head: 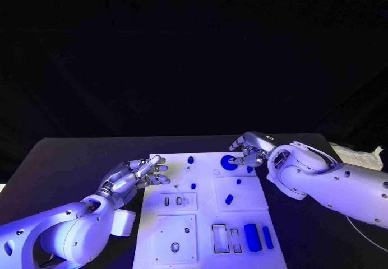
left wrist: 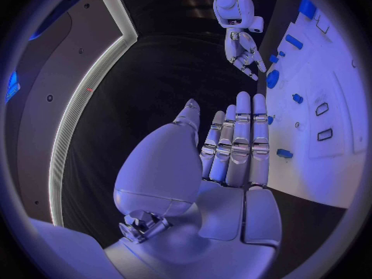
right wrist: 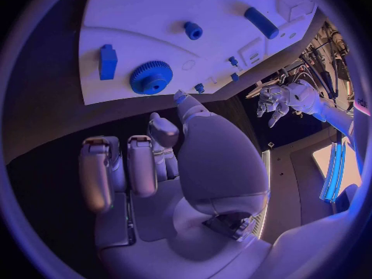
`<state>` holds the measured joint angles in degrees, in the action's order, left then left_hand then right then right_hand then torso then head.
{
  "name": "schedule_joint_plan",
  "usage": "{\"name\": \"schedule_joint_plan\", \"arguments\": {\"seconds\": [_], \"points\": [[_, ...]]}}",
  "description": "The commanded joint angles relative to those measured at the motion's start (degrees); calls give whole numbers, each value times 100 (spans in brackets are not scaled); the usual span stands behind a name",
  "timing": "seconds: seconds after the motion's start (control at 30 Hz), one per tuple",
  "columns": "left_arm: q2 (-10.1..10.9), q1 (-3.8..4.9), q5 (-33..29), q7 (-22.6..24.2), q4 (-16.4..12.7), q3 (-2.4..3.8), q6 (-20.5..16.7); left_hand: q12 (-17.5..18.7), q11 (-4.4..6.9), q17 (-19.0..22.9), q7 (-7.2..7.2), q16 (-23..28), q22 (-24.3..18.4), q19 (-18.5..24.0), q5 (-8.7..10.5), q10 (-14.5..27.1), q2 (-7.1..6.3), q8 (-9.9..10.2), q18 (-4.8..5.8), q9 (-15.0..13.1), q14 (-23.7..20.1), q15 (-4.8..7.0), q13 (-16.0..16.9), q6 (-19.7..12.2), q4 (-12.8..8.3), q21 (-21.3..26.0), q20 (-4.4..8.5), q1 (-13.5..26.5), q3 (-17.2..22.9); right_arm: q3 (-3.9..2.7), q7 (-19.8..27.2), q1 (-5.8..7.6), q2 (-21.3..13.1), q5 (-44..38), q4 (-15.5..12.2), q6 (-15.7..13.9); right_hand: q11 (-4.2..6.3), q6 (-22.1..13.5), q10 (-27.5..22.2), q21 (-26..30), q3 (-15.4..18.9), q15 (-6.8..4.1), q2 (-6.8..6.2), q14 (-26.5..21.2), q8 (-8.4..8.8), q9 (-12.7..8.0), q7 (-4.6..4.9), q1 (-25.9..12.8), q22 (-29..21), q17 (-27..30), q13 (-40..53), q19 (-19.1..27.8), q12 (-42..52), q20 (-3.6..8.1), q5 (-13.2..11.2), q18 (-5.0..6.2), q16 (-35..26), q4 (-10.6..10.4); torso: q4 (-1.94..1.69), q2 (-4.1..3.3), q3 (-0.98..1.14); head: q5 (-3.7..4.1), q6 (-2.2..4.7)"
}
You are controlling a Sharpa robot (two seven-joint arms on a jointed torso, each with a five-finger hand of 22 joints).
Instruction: Assemble the parts on the task board
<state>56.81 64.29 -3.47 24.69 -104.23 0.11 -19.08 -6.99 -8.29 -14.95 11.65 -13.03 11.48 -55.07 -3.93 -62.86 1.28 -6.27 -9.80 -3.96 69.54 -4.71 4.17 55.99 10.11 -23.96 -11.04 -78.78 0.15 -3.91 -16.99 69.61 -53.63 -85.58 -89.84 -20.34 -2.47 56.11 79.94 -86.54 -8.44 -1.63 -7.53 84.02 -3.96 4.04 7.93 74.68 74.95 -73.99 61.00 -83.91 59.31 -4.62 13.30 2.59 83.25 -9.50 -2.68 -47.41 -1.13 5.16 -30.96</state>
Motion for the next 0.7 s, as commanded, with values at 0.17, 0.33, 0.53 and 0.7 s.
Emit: {"name": "schedule_joint_plan", "arguments": {"seconds": [0.17, 0.33, 0.53, 0.7], "points": [[-19, 5, -10, 22, 9, 3, 131, 43, -24, -12, 37, 34, 0, 2, 3, 23, 8, 21, -59, 7, 11, -41, -7, -2, -37, -10, -36, -76, 0, 0, -286, -15, 38, 63, 114, 471, -53, -35, 109, -68, 233, 52, 17, 361, -31, 9, 19, 136, 846, -263, 847, -131, 757, -66, -11, -103, 129, -156, 16, 0, -2, 8, -8], [-23, 5, -10, 20, 10, 3, 134, 43, -24, -12, 37, 34, 0, 2, 3, 23, 8, 21, -59, 7, 11, -41, -7, -2, -37, -10, -36, -76, 0, 1, -307, -26, 139, 8, 193, 530, -55, -29, 142, -76, 247, 55, 35, 365, -36, 11, 21, 168, 865, -293, 964, -143, 868, -70, -6, -107, 142, -169, 13, 1, -1, 18, -11], [-30, 5, -10, 18, 12, 3, 138, 43, -24, -12, 37, 34, 0, 2, 3, 23, 8, 21, -59, 7, 11, -41, -7, -2, -37, -10, -36, -76, 0, 4, -323, -49, 263, -65, 293, 600, -55, -5, 189, -81, 262, 57, 63, 368, -52, 16, 20, 215, 878, -321, 1118, -150, 1018, -73, -3, -109, 155, -175, -5, 1, -6, 22, -26], [-31, 5, -10, 18, 18, 3, 137, 43, -24, -12, 37, 34, 0, 2, 3, 23, 8, 21, -59, 7, 11, -41, -7, -2, -37, -10, -36, -76, 0, 5, -333, -70, 342, -123, 360, 632, -54, 17, 217, -86, 265, 57, 89, 370, -66, 19, 18, 256, 888, -340, 1214, -155, 1110, -74, 5, -111, 164, -170, 0, 1, -6, 10, -35]]}}
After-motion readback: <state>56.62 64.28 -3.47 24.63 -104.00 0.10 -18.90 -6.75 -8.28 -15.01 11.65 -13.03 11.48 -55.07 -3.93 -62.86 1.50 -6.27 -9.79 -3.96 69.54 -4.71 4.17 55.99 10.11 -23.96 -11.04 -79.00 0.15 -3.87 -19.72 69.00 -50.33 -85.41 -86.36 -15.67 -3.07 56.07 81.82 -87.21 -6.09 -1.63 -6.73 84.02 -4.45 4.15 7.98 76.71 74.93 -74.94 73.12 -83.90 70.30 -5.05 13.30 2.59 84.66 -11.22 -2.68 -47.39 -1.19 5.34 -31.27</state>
